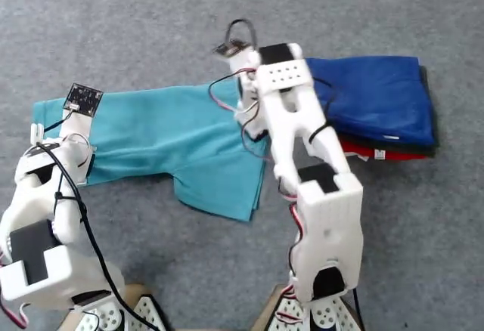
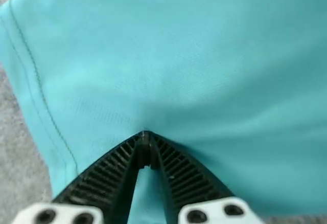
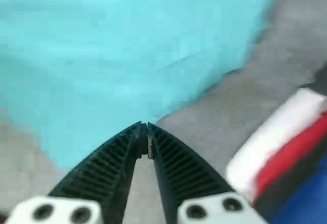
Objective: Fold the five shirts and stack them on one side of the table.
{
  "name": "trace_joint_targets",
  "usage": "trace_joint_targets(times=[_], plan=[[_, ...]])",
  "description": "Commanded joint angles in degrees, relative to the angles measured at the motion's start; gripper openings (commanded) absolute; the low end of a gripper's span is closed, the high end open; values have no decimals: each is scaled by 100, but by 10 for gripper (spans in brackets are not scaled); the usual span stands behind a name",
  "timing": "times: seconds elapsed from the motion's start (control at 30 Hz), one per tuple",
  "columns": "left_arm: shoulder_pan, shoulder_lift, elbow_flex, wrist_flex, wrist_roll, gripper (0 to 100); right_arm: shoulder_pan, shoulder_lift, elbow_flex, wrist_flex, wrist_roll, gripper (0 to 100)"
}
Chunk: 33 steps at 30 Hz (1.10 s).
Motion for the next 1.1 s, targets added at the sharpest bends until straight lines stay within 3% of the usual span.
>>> trace_joint_targets(times=[0.0, 0.13, 0.27, 0.4, 0.57, 1.07], plan=[[-66, -387, 242, -9, 105, 28, -387, -1059, 637, 281, 721, 38], [-66, -765, 734, -782, 941, 35, -870, -2396, 2009, -202, 1442, 119], [-66, -923, 1033, -1108, 888, 109, -1354, -3398, 3292, -598, 1626, 144], [-66, -932, 1033, -1108, 888, 120, -1705, -3811, 4347, -1196, 1626, 168], [-75, -941, 1033, -1090, 897, 120, -1960, -3820, 5068, -1873, 1626, 306], [-75, -941, 1033, -1081, 897, 120, -2233, -2141, 5200, -3305, 1626, 308]])
